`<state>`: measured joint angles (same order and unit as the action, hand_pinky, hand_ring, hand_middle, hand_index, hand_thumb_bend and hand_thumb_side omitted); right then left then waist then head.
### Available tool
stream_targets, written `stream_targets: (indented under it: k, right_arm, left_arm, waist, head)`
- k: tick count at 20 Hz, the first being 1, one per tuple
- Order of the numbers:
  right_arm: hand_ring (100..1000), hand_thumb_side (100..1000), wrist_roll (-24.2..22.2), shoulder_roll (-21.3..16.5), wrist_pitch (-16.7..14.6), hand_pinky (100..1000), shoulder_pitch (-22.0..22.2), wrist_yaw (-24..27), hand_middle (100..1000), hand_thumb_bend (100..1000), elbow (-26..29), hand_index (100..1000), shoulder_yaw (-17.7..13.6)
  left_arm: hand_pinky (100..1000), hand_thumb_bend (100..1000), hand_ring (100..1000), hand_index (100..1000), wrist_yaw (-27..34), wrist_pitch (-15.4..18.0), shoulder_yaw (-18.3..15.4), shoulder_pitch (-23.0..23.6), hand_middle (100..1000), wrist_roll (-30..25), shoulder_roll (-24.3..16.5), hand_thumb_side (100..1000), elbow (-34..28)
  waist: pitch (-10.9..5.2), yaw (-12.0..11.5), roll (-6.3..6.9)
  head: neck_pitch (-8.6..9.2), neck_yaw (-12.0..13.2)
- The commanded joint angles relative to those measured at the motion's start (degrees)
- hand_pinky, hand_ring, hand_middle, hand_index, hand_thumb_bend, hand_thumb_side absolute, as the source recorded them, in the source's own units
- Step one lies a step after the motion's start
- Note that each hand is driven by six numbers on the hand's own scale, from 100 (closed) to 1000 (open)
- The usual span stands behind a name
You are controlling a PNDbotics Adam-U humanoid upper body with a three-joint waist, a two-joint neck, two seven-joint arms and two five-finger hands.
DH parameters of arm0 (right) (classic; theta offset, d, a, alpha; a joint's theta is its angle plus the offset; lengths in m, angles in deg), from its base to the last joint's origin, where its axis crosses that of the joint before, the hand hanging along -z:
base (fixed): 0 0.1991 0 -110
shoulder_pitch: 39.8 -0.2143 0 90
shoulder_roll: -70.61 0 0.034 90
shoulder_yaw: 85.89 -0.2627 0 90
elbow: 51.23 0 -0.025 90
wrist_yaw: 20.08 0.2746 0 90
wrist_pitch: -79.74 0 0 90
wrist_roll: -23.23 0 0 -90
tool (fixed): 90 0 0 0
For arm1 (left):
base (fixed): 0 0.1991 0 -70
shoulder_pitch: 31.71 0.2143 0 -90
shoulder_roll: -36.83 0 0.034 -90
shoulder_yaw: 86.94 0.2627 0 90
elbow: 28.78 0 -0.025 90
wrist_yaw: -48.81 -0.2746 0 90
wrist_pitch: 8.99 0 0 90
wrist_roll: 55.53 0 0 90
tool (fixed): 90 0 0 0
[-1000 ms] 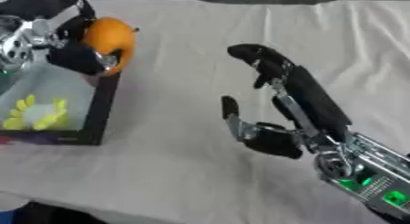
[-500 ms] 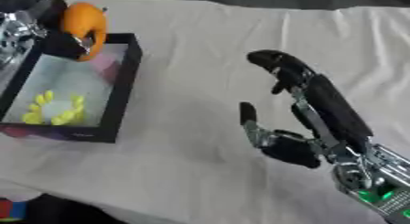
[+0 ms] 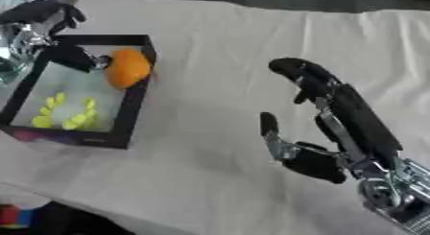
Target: Pick up the objects with one hand, pass them to the other hand, and then place them into the box on the other side of the table.
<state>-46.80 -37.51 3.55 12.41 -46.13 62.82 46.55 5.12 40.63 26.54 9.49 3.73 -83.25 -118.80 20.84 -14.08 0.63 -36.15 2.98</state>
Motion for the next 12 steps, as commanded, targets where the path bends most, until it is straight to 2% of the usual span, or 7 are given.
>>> stream_targets:
  k: [1, 3, 4, 6, 8, 9, 12]
  right_arm:
    - [926, 471, 0.17, -0.78, -0.26, 531, -0.43, -0.49, 863, 100, 0.54, 928, -0.42]
    - [927, 462, 0.21, -0.79, -0.34, 533, -0.36, -0.56, 864, 100, 0.54, 929, -0.41]
    - [927, 453, 0.24, -0.8, -0.42, 534, -0.35, -0.66, 864, 100, 0.54, 929, -0.43]
    - [927, 458, 0.33, -0.83, -0.53, 533, -0.28, -0.8, 865, 100, 0.54, 929, -0.5]
    - [927, 465, 0.42, -0.79, -0.51, 531, -0.23, -0.67, 864, 100, 0.54, 928, -0.59]
    - [927, 463, 0.52, -0.75, -0.43, 529, -0.17, -0.53, 864, 100, 0.54, 927, -0.67]
    - [923, 477, 1.55, -0.73, 0.2, 521, 0.31, 0.59, 859, 100, 0.54, 922, -1.45]
  left_arm:
    - [945, 683, 894, 911, -4.11, -5.15, -1.05, -0.86, 799, -8.45, -1.71, 457, 0.01]
    - [939, 640, 888, 906, -5.42, -5.31, -1.25, -0.9, 793, -9.79, -1.57, 458, -0.21]
    - [934, 565, 882, 902, -5.72, -5.46, -1.35, -0.93, 787, -10.17, -1.5, 443, -0.45]
    - [926, 495, 873, 902, -5.88, -6.19, -1.6, -1.01, 782, -10.23, -1.43, 424, -1.03]
    - [907, 288, 850, 875, -5.57, -6.93, -1.95, -1.16, 760, -9.26, -1.29, 340, -1.75]
    - [888, 100, 826, 840, -4.51, -7.12, -2.41, -1.3, 748, -8.02, -1.05, 266, -2.75]
    - [818, 100, 742, 799, 4.55, -6.83, -5.14, -1.04, 703, 1.2, -0.2, 279, -9.34]
  waist:
    - [-1.04, -0.04, 0.27]
    - [-1.07, 0.0, 0.27]
    - [-1.1, 0.03, 0.28]
    - [-1.16, 0.11, 0.3]
    - [-1.18, 0.16, 0.31]
    - [-1.19, 0.16, 0.29]
    - [-1.31, 0.2, 0.14]
  head:
    - [0.28, 0.31]
    - [0.3, 0.37]
    - [0.29, 0.38]
    - [0.16, 0.41]
    - [0.1, 0.41]
    - [0.08, 0.26]
    - [-0.06, -1.28]
